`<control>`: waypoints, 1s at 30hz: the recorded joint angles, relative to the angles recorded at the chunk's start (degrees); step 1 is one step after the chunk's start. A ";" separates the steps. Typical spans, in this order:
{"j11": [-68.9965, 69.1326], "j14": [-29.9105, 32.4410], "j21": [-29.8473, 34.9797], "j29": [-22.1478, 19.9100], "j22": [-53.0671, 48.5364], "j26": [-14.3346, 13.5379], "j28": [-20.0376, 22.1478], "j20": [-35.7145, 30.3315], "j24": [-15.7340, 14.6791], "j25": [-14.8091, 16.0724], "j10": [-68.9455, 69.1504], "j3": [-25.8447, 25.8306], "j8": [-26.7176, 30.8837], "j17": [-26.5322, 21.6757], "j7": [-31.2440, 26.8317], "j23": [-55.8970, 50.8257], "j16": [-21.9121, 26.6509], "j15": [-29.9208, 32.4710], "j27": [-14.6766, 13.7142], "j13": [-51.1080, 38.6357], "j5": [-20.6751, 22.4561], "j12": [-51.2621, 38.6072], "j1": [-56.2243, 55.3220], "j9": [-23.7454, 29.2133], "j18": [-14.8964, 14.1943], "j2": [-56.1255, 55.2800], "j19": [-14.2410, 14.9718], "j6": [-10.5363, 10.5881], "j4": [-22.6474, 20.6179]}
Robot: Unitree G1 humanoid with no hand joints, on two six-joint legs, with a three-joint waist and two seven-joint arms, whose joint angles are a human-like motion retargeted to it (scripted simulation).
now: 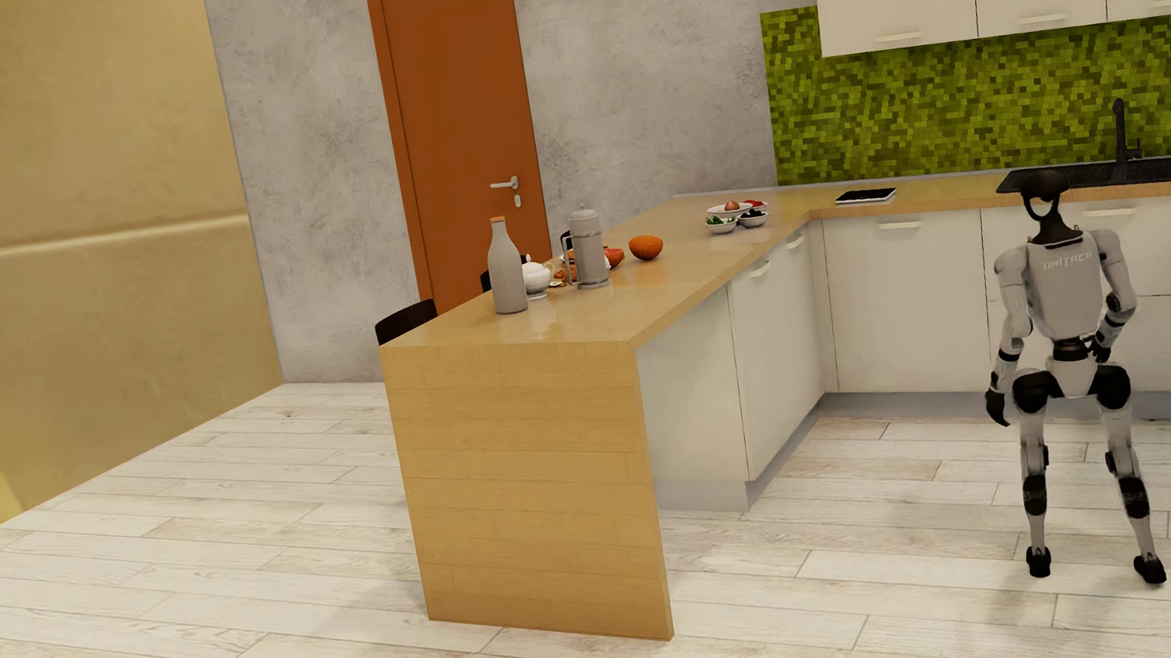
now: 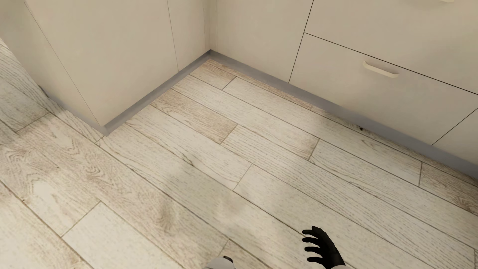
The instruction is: Turn around
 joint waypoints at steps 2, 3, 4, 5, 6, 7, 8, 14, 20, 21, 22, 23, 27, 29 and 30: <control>-6.36 -1.90 -0.88 1.62 -0.12 1.98 1.88 1.09 -1.93 -2.21 -1.85 0.43 0.21 -2.48 -0.02 1.85 -1.67 -1.77 0.66 1.94 0.38 -0.17 -1.06 0.66 1.69 1.83 -1.34 0.02 -0.80; -7.58 -9.08 -1.16 2.47 -1.33 4.27 1.82 0.87 -1.52 -2.98 4.01 0.09 -1.97 -3.68 4.03 4.32 -2.16 -1.38 1.46 1.35 0.20 -1.00 -1.96 0.84 4.70 3.54 5.08 2.72 2.46; -4.17 -12.50 -1.93 2.73 -1.77 6.36 1.07 -0.36 0.22 -3.70 7.62 -2.12 -3.01 -2.99 6.89 3.92 -1.48 -3.04 2.76 0.13 0.02 -1.61 -1.35 0.72 4.59 2.79 9.47 4.94 5.55; 3.48 -5.51 -1.30 2.30 1.80 7.10 -0.19 -1.75 2.58 -3.98 7.28 -5.73 -1.94 -0.50 7.11 0.81 0.91 -2.31 3.36 -0.52 -0.82 -3.02 -2.04 0.68 1.75 -0.99 11.11 5.23 5.19; 7.94 -4.11 -1.10 1.89 1.26 7.13 -0.95 -0.89 4.28 -3.78 5.79 -7.88 0.76 1.38 6.19 1.68 1.72 0.69 1.58 0.76 0.19 -4.31 -2.38 0.53 1.70 -4.35 10.29 4.23 3.34; 6.49 -2.35 -1.84 2.00 -0.56 6.26 -1.04 -0.68 5.42 -3.77 3.50 -8.25 1.93 0.96 5.22 2.59 0.15 0.84 0.89 1.92 1.77 -5.22 -2.02 0.60 1.60 -5.73 8.80 3.67 1.86; 1.58 -0.22 -2.78 2.56 -0.81 4.13 -0.96 -0.49 5.45 -3.91 0.58 -8.17 0.87 0.04 4.31 1.94 -1.55 -2.39 0.81 3.57 3.12 -5.49 -1.48 0.51 1.31 -6.57 7.16 2.46 0.18; 1.36 -7.83 0.09 -0.14 -0.66 -2.78 -2.96 -0.22 3.02 -2.08 5.37 -5.57 -5.18 -0.50 6.93 2.05 0.11 -2.61 2.38 -0.29 0.19 -4.28 1.95 -1.91 -1.29 -3.92 0.18 4.83 5.94; -4.46 -1.93 0.32 1.94 -1.08 4.51 -0.71 0.30 1.03 0.97 -1.41 0.82 -3.09 -1.57 2.40 -0.57 -2.64 -1.39 -0.31 1.02 -0.80 -3.17 2.65 -0.55 -1.07 0.37 2.18 3.87 1.78; -4.17 -0.81 -0.53 3.03 -1.38 4.97 0.60 -1.12 1.27 0.96 -2.61 0.96 -3.04 -0.72 1.70 -0.79 -1.45 -1.09 1.19 0.16 -1.28 -2.99 2.54 -0.07 -1.11 0.12 2.12 3.38 0.94; -5.53 -0.07 0.22 3.99 -1.52 5.15 1.33 -0.82 1.45 0.38 -3.90 1.80 -2.62 0.04 1.19 -0.53 -1.53 -1.09 1.99 0.03 -1.40 -2.26 2.66 0.08 -0.90 0.73 2.48 3.00 0.37; -8.24 -0.27 0.21 5.07 -2.00 5.97 1.36 -0.99 1.64 -0.36 -5.10 3.87 -4.25 -0.32 2.34 -0.16 -2.11 0.08 1.68 1.86 -1.64 -3.37 2.32 -0.28 0.57 1.86 2.39 3.59 1.55; -8.07 0.77 -0.18 7.96 -1.89 6.21 -0.64 -0.16 5.47 -4.48 -5.07 1.05 -2.03 -1.94 3.60 1.33 -2.66 -1.49 2.47 0.87 -2.09 -1.67 0.94 -0.23 -0.31 3.42 4.41 4.46 1.98; -8.74 -4.16 -0.26 8.46 -2.17 6.15 1.30 -0.95 6.24 -4.74 -2.36 1.75 -4.39 -2.28 5.62 0.32 -1.44 -1.41 3.08 1.47 -2.42 -2.76 -0.40 -0.63 2.18 4.72 3.64 5.49 4.09; -1.85 1.76 -0.69 8.01 -1.54 5.71 1.53 -1.18 5.66 -3.98 -4.27 0.17 -4.44 -2.27 4.56 -1.61 -0.91 1.33 3.05 1.23 -2.61 -3.99 0.27 0.10 -0.16 1.90 4.05 6.15 3.92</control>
